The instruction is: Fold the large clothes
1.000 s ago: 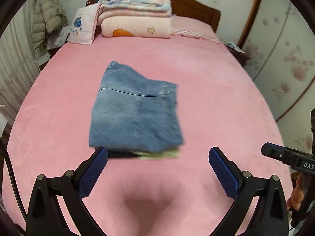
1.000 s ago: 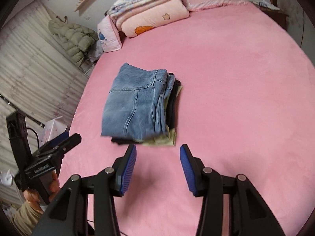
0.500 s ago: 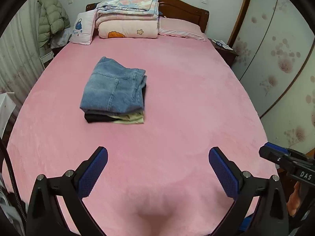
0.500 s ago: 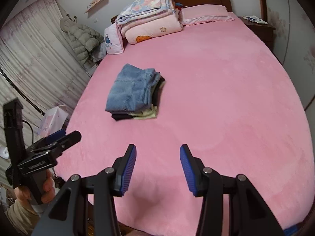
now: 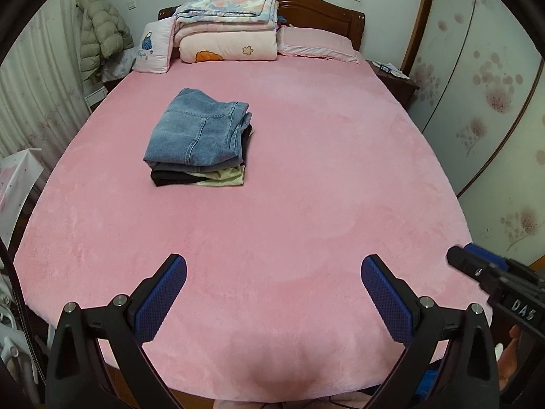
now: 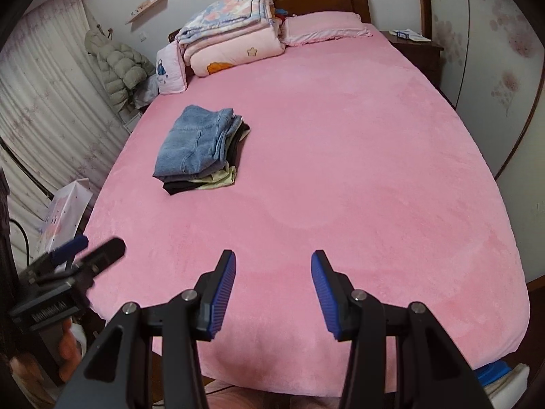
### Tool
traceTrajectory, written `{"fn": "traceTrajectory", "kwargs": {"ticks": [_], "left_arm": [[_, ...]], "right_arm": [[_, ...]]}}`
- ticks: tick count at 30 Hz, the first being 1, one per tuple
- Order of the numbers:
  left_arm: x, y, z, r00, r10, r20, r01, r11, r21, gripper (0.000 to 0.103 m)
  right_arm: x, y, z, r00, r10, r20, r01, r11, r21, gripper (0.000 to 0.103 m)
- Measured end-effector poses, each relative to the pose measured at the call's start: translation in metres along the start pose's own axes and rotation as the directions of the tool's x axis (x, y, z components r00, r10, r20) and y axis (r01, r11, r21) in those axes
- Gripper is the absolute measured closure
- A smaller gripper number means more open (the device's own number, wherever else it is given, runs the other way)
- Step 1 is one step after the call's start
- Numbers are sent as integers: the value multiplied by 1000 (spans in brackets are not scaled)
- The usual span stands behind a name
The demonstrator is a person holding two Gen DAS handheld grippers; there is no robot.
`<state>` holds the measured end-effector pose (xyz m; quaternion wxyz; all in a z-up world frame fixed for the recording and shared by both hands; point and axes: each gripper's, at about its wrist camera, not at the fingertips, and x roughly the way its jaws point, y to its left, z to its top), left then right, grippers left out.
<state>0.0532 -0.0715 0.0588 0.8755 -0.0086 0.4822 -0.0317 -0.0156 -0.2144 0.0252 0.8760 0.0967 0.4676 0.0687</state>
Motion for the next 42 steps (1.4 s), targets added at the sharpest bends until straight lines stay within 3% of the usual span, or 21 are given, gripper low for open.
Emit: {"fn": "traceTrajectory", "kwargs": {"ticks": [9,42], "left_arm": [[-12,-4,-7,999,33,7,-32,998,-61,1],[-20,-49,-1,998,28,58,-30,999,34,1]], "right_arm": [[-19,-1,0,997,-50,55,50,999,16,57],[-22,5,1,995,-82,55,87,991,-105,57]]}}
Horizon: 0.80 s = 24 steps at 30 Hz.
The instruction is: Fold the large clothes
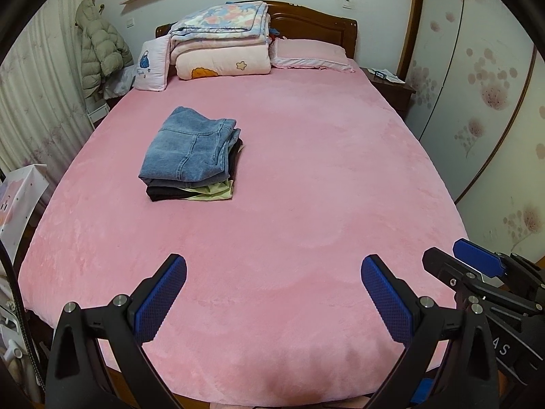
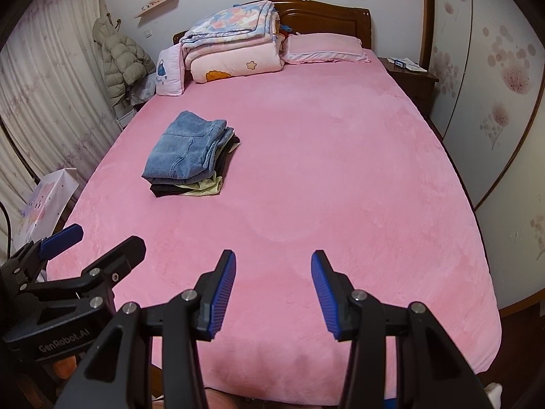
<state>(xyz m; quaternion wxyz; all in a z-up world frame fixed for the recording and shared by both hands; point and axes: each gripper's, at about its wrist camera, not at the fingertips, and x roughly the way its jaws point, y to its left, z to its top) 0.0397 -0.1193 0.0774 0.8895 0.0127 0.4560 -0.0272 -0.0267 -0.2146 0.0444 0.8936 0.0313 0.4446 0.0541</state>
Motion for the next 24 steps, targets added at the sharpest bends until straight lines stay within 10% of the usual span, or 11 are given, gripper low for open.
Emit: {"fn": "traceTrajectory", "kwargs": {"ticks": [24], "left_arm": [[6,-5,4,1000,-11,-13,11,1000,-7,1]], "right_arm": [[1,-1,3,1000,4,-7,-4,1000,-2,57]]}}
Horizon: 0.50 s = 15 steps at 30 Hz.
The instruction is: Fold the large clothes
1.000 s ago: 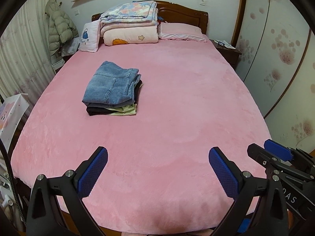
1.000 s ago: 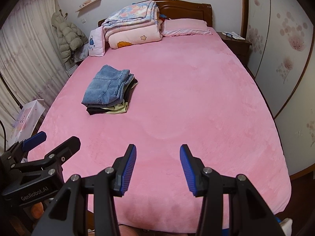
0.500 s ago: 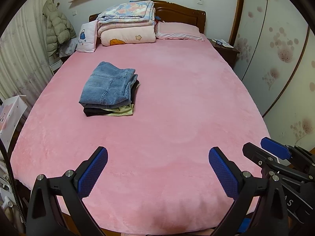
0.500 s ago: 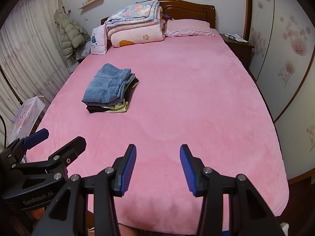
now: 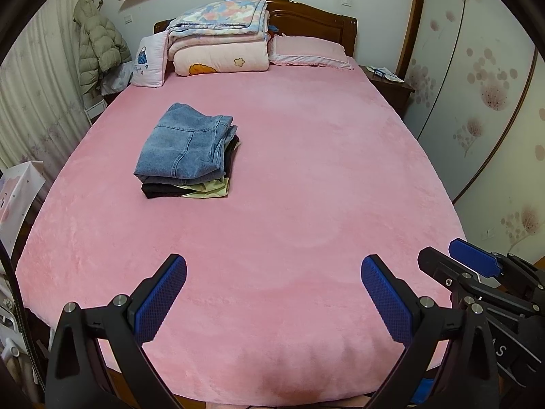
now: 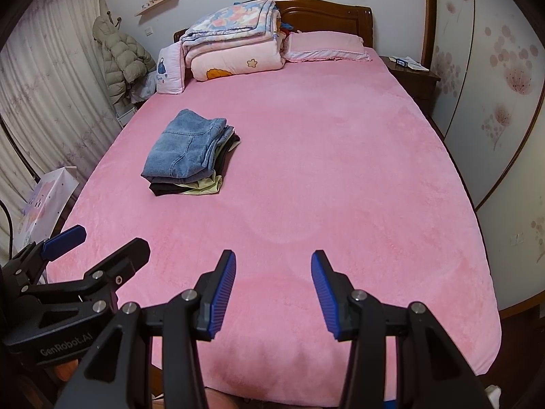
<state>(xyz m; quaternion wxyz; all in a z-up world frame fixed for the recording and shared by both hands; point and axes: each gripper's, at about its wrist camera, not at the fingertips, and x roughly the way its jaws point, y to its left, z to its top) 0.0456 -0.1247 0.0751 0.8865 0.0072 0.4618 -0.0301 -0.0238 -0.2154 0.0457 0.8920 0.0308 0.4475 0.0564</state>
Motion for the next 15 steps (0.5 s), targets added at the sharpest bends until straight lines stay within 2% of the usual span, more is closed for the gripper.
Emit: {"fn": "traceTrajectory", "kwargs": {"ticks": [15], "left_arm": [[0,0,0,1000,0,-3,0,1000,-3,1]], "right_arm": [[0,0,0,1000,-1,-1,1,1000,1,57]]}}
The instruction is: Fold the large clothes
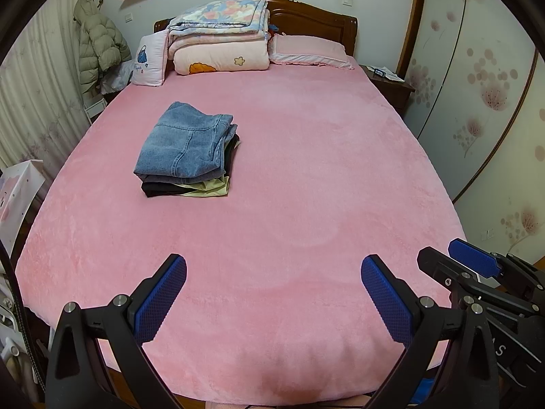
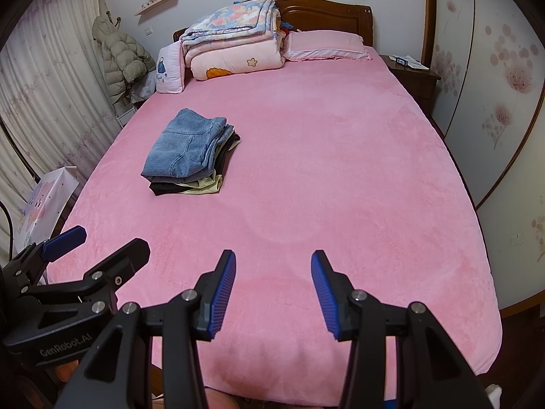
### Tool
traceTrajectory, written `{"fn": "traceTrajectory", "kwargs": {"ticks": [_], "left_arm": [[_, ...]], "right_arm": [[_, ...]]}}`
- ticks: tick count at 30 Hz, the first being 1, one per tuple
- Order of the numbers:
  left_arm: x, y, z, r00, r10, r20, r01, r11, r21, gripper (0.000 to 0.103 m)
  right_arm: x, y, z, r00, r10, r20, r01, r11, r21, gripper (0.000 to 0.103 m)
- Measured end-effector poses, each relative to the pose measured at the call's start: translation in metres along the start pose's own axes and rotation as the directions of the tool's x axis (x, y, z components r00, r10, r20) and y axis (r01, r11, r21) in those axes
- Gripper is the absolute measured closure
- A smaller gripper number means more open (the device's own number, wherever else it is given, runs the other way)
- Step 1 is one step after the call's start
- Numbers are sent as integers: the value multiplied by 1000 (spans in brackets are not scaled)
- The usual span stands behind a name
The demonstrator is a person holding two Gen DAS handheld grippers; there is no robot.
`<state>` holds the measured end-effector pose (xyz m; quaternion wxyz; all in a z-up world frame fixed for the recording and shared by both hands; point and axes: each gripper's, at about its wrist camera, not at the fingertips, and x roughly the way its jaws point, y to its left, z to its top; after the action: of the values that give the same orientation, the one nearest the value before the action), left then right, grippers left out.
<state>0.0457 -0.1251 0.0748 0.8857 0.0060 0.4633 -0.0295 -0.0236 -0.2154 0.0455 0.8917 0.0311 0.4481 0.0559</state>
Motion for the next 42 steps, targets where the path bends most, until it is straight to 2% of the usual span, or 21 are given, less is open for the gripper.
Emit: {"fn": "traceTrajectory", "kwargs": {"ticks": [42], "left_arm": [[0,0,-11,1000,6,-16,-6,1000,-23,1]], "right_arm": [[0,3,-5,1000,4,-7,-4,1000,0,57]]}}
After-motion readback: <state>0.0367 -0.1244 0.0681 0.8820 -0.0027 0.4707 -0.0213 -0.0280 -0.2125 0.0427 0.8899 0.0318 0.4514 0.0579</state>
